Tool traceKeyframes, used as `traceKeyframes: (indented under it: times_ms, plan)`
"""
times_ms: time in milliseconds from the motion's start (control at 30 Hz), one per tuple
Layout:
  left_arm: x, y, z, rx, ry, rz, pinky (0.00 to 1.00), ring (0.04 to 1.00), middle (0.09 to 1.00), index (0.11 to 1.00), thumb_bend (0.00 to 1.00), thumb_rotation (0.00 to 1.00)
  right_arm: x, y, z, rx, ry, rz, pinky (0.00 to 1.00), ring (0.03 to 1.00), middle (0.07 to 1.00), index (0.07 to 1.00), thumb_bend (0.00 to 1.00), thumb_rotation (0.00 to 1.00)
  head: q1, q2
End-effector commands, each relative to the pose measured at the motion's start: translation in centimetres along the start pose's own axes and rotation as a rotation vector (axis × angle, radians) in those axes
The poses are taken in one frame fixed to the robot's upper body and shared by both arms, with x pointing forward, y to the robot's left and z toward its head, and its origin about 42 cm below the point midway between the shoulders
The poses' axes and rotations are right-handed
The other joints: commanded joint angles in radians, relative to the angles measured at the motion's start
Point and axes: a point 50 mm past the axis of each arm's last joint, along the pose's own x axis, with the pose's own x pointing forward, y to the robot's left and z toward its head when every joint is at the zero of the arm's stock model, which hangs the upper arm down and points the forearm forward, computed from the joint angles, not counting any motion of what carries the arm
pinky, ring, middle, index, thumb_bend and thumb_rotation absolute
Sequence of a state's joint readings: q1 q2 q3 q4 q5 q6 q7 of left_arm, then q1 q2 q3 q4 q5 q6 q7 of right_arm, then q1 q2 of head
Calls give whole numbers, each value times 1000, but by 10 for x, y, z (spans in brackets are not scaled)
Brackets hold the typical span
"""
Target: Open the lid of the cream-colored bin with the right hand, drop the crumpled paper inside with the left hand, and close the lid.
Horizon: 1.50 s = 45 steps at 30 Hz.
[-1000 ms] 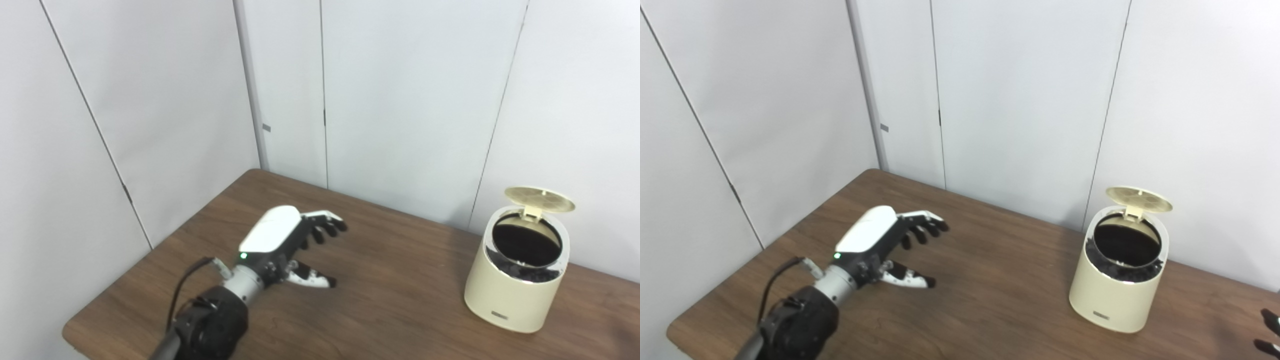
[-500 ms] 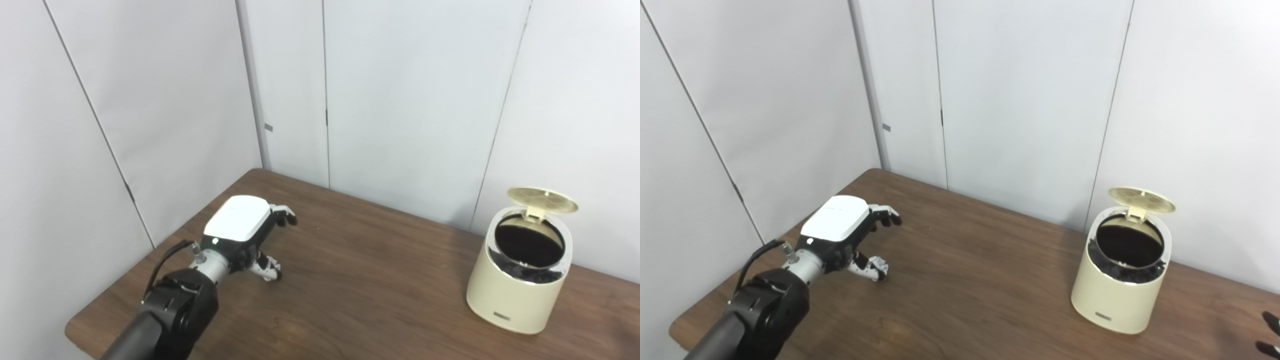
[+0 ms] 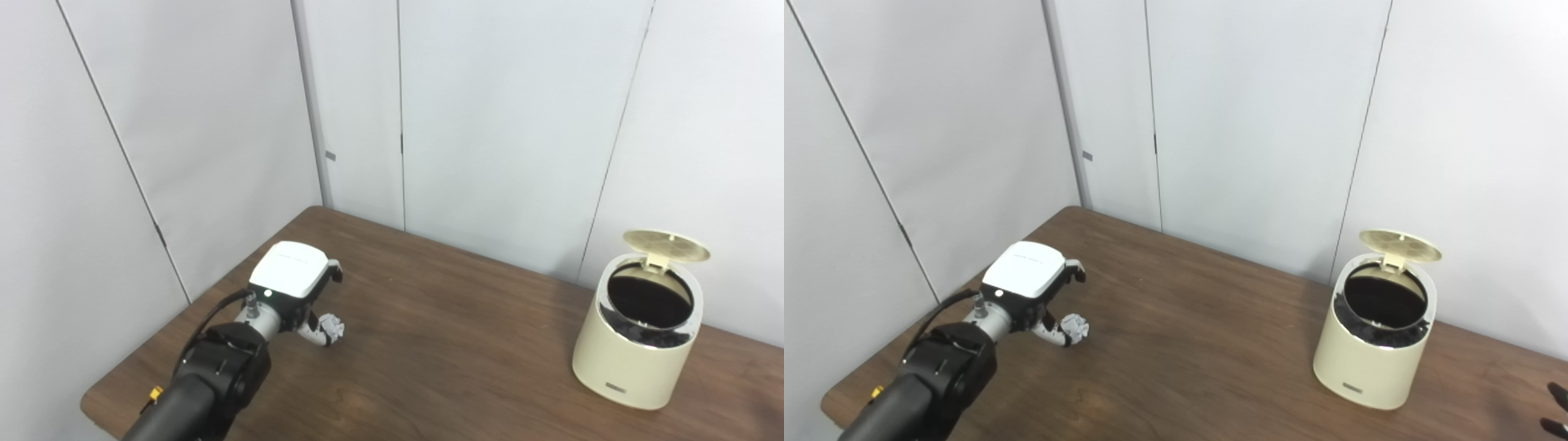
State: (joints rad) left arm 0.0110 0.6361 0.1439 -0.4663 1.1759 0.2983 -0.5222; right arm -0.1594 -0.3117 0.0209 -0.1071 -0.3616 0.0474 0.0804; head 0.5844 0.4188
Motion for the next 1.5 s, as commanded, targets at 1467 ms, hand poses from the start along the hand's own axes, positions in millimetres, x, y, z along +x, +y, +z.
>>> traceKeyframes:
  times_ms: [1467]
  plan:
    - [37,-59,-10,-119,1,-127,442,530,573,635,830,57,2,-20,20,-41,-98,-21,661,840,948,944,832,676,-22,44]
